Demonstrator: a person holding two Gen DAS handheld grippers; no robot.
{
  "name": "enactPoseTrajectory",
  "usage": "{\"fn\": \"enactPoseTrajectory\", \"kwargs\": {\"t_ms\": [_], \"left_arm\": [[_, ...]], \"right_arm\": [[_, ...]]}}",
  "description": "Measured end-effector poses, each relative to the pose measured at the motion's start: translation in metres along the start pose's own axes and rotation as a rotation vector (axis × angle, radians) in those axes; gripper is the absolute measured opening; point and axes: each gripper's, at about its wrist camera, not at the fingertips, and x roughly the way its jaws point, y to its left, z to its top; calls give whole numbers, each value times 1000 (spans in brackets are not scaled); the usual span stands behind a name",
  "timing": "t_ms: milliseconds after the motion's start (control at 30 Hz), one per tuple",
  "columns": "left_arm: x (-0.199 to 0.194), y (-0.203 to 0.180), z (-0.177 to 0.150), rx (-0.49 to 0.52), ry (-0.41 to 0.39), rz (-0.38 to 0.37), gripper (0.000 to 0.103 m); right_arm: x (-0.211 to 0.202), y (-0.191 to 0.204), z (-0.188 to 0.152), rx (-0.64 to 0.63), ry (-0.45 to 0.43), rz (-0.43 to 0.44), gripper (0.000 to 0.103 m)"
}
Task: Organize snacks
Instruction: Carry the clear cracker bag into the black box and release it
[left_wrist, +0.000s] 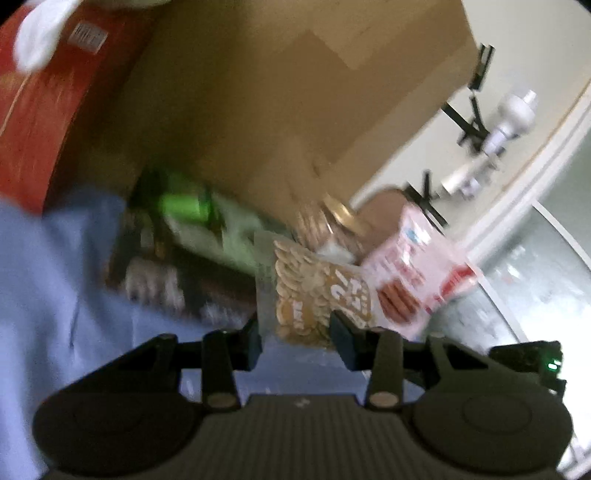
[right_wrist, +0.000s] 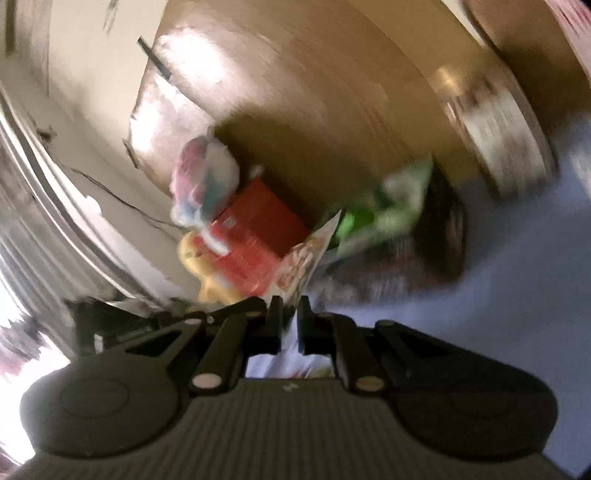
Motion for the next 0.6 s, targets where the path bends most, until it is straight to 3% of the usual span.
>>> {"fn": "enactPoseTrajectory", "kwargs": {"t_ms": [133,267,433,500,600], "left_arm": [[33,3,32,45,-18,75,38],[65,14,44,62,4,145,39],[81,12,42,125,0,239,48],[71,8,38,154,-16,261,56],[33,4,26,173,-66,233,58]], "right_arm": [[37,-2,25,-115,-18,-108,13],[67,-12,27,-213,-16,-217,15],[82,-15,17,-330,-54,-371,31],[71,-14,12,-338,-112,-389,44],[38,-11,1,-287,-169,-322,45]]}}
